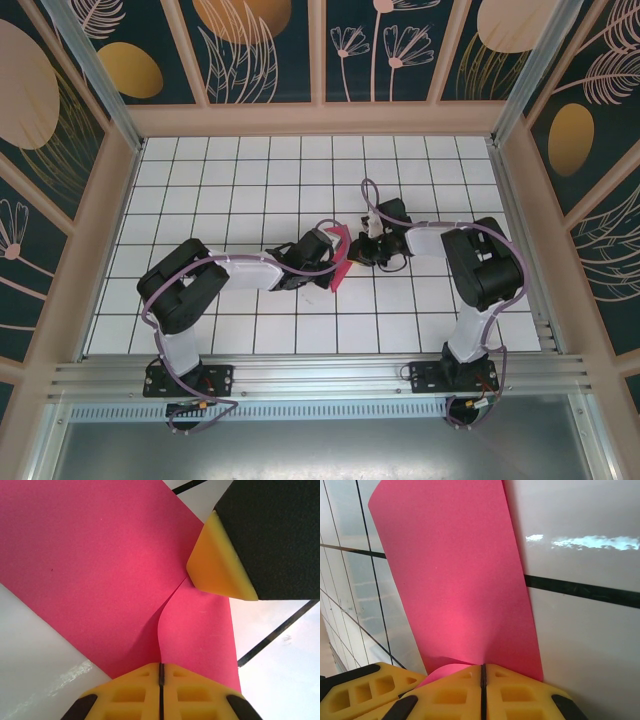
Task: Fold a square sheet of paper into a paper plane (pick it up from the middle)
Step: Third fold the triangle at the center of the table.
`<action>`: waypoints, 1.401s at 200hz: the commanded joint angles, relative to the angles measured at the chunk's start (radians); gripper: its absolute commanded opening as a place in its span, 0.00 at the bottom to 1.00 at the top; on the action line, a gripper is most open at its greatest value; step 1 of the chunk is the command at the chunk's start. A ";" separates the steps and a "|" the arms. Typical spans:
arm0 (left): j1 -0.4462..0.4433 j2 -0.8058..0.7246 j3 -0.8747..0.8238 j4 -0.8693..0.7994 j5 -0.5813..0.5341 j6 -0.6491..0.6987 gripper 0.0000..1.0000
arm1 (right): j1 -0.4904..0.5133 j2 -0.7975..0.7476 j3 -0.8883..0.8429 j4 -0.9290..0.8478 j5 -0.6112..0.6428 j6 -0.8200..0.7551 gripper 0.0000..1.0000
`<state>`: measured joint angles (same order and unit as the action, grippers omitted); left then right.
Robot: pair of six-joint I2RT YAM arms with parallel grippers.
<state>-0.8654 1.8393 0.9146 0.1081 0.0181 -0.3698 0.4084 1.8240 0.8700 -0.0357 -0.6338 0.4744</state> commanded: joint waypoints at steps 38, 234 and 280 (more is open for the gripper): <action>0.005 0.005 -0.008 -0.045 -0.004 0.017 0.10 | -0.018 -0.099 0.001 -0.007 -0.004 -0.016 0.12; 0.005 -0.001 -0.016 -0.047 -0.005 0.011 0.10 | -0.004 -0.125 -0.053 0.026 -0.022 0.037 0.11; 0.005 0.000 -0.014 -0.047 -0.005 0.010 0.10 | 0.034 -0.050 -0.086 0.075 0.013 0.075 0.10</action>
<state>-0.8654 1.8393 0.9146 0.1081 0.0177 -0.3698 0.4217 1.7283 0.8024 0.0055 -0.6334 0.5236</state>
